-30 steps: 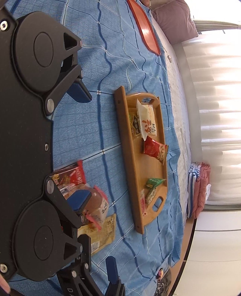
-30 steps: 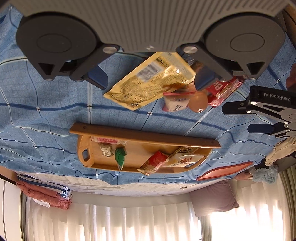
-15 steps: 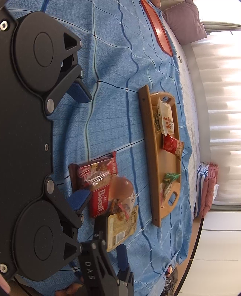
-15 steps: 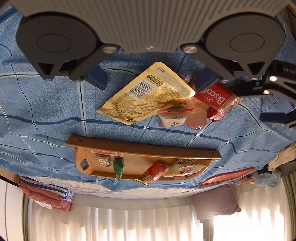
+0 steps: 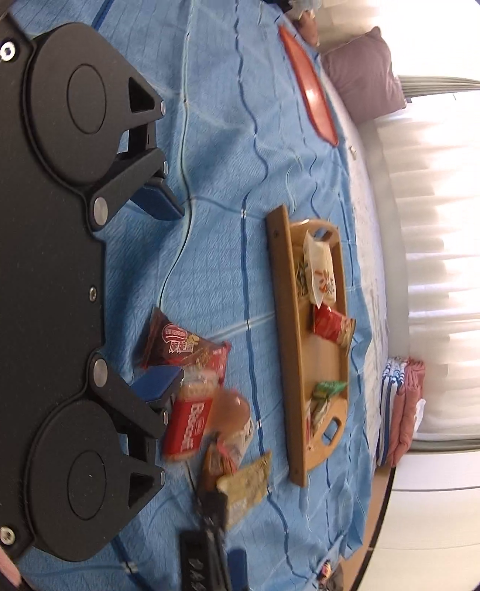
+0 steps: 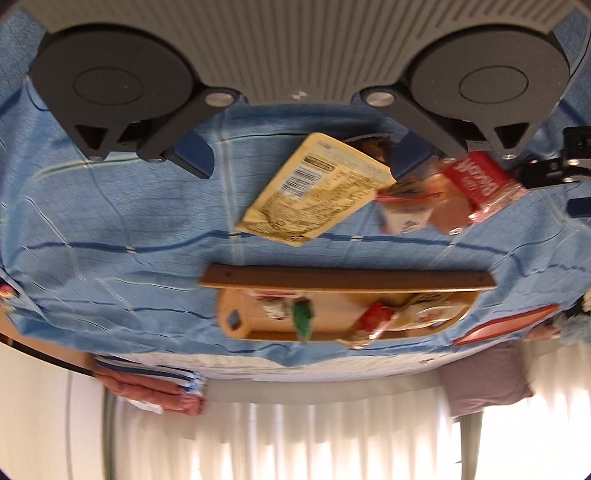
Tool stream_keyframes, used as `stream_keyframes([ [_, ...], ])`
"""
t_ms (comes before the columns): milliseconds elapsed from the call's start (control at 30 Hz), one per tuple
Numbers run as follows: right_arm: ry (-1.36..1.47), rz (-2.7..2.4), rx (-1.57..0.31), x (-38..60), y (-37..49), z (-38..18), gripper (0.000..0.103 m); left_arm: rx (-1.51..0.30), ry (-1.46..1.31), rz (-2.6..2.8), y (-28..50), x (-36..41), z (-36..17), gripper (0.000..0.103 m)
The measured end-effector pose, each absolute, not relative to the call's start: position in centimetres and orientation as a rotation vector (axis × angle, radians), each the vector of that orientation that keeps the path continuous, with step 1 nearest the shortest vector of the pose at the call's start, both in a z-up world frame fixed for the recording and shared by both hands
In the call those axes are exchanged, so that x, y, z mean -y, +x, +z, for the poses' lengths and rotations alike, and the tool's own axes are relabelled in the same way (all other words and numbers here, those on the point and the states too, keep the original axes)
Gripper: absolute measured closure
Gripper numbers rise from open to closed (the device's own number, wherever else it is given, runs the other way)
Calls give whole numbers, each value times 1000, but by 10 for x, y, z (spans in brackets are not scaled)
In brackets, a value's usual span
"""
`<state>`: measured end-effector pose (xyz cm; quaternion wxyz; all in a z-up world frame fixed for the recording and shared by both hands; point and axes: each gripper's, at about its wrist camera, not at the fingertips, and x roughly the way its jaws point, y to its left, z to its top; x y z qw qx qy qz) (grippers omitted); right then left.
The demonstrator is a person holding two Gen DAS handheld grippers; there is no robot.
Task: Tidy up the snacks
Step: 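Grasp the red chocolate stick packet with the left tool while the right tool grasps the gold packet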
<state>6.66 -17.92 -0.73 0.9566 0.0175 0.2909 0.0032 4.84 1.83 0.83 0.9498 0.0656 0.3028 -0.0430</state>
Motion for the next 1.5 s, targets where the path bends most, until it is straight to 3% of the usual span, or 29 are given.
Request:
stream_keyframes([
  [333,86,-185,-585,207,67,-1,0,-595,169,-102,59,-20,10,23],
  [367,121,-152,-584,210,67,1,0,-593,168,-111,60,-18,10,25],
  [433,187,-104,-594,213,70,3,0,-593,164,-128,64,-15,10,39],
  [733,197,-94,-635,193,109,-1,3,-623,138,-206,77,1,6,55],
  [833,169,-96,-644,185,119,-5,9,-636,116,-232,83,1,4,64],
  [1033,132,-95,-654,177,128,-10,30,-685,18,-272,98,-6,-1,62],
  [1167,122,-72,-652,178,128,-8,34,-700,-5,-270,104,-7,-2,62],
  [1200,113,-66,-653,177,128,-8,35,-702,-1,-268,104,-6,-1,65],
  [1233,109,-57,-652,177,127,-7,35,-702,-1,-263,104,-6,0,79],
  [1500,84,2,-622,170,114,3,36,-695,-25,-260,101,-6,11,80],
])
